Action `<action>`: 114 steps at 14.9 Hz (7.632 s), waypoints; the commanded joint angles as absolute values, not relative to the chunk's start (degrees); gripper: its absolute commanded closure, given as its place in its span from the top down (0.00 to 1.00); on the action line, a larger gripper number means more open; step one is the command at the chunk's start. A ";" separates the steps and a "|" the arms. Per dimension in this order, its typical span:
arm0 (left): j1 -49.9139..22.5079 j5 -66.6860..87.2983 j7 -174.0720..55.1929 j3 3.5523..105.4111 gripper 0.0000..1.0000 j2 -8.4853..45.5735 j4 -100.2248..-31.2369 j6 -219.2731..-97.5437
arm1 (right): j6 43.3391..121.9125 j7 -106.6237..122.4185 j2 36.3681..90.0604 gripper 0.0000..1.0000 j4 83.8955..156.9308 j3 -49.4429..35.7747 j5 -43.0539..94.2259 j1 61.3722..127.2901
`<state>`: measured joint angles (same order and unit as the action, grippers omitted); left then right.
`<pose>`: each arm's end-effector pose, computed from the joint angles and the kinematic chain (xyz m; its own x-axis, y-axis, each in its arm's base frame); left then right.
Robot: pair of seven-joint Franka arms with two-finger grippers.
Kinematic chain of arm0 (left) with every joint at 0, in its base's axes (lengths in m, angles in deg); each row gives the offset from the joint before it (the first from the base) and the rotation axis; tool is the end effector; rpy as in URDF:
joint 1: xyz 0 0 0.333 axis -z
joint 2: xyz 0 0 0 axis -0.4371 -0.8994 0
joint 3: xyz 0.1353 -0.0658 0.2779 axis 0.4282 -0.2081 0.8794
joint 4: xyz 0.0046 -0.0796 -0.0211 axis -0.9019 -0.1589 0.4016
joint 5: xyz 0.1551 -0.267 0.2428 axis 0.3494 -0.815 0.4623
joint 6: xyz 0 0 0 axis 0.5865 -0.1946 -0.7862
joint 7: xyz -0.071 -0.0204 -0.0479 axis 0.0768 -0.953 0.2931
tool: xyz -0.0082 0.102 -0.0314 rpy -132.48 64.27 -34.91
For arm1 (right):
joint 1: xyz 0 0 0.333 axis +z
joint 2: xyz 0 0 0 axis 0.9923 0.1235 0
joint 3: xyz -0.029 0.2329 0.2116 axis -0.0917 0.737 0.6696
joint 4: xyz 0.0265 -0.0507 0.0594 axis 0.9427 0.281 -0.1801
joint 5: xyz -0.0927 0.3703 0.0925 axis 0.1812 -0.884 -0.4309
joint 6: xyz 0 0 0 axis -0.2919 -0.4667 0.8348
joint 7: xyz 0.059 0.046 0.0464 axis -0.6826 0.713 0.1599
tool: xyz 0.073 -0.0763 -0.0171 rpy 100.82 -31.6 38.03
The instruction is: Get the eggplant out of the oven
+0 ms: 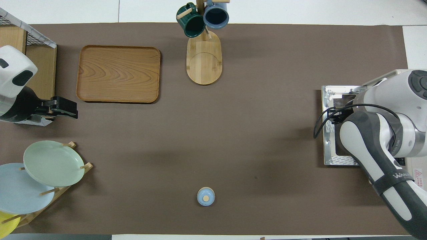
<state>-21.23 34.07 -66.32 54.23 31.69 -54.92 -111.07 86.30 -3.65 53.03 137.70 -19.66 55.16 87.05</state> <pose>0.5287 -0.0777 0.5878 0.9971 0.0114 -0.0753 0.0123 -0.9999 0.0112 0.5480 -0.0129 0.3685 0.9917 -0.0954 -0.0857 -0.0958 -0.9954 -0.0005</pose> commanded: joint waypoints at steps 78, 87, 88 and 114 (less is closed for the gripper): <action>3.33 28.94 -32.53 53.20 1.00 18.51 -58.92 -134.34 | 88.77 -18.56 56.31 0.00 140.23 -14.39 66.72 95.74; 12.93 29.55 -20.05 53.47 1.00 4.97 -61.83 -152.64 | 92.82 -11.79 56.31 0.00 143.66 -14.39 74.37 90.91; 13.62 29.55 -19.60 53.55 0.99 4.53 -61.83 -153.87 | 92.73 -11.70 56.31 0.00 143.66 -14.39 74.37 90.90; -17.82 30.17 -59.22 54.08 0.00 1.03 -42.78 -136.83 | 65.33 20.38 44.36 0.00 130.50 -14.47 73.76 78.86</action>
<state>-15.70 29.82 -55.22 54.75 5.88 -48.20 -137.57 68.46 18.48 45.46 131.61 -14.80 73.65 79.87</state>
